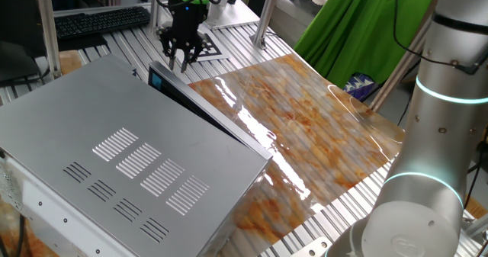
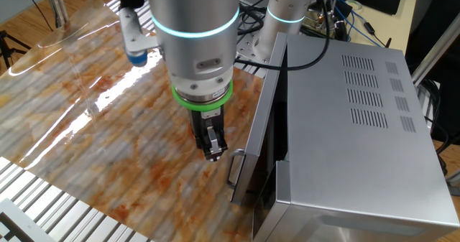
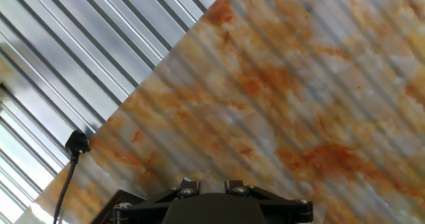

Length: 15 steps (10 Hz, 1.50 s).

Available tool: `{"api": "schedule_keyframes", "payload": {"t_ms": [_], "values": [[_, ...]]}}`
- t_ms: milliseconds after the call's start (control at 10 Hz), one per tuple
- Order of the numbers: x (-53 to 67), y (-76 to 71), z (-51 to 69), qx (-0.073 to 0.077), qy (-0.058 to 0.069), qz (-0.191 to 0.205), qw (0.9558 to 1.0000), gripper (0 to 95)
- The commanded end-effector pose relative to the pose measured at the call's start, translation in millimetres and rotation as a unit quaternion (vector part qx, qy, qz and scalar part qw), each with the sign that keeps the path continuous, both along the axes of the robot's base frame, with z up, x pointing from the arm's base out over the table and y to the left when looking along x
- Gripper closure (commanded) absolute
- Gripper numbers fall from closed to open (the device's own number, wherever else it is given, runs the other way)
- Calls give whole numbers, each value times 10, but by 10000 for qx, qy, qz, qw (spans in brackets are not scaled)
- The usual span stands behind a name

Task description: Open the microwave door

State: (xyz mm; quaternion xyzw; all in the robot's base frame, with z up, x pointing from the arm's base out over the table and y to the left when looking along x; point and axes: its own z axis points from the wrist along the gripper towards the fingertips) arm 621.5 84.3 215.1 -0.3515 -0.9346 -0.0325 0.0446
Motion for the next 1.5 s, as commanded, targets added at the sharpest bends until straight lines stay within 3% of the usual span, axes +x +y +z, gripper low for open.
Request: {"api": "schedule_keyframes", "payload": {"t_ms": [100,200,500,600,700,800,1100,1300,1500], "values": [[-54,85,-8,-179,-115,1715,9850,760],[-69,141,13,-159,-106,1710,9851,570],[-73,133,2,-152,-106,1688,9855,570],[-65,89,-18,-211,-126,1837,9827,570],[-52,-35,-55,-306,-139,2157,9759,570],[-31,-226,-94,-310,-191,2402,9700,760],[35,-794,-152,-299,-219,3005,9531,760],[5,-1162,-194,-299,-266,3402,9395,760],[-38,-1420,-199,-342,-301,3675,9289,760]]}}
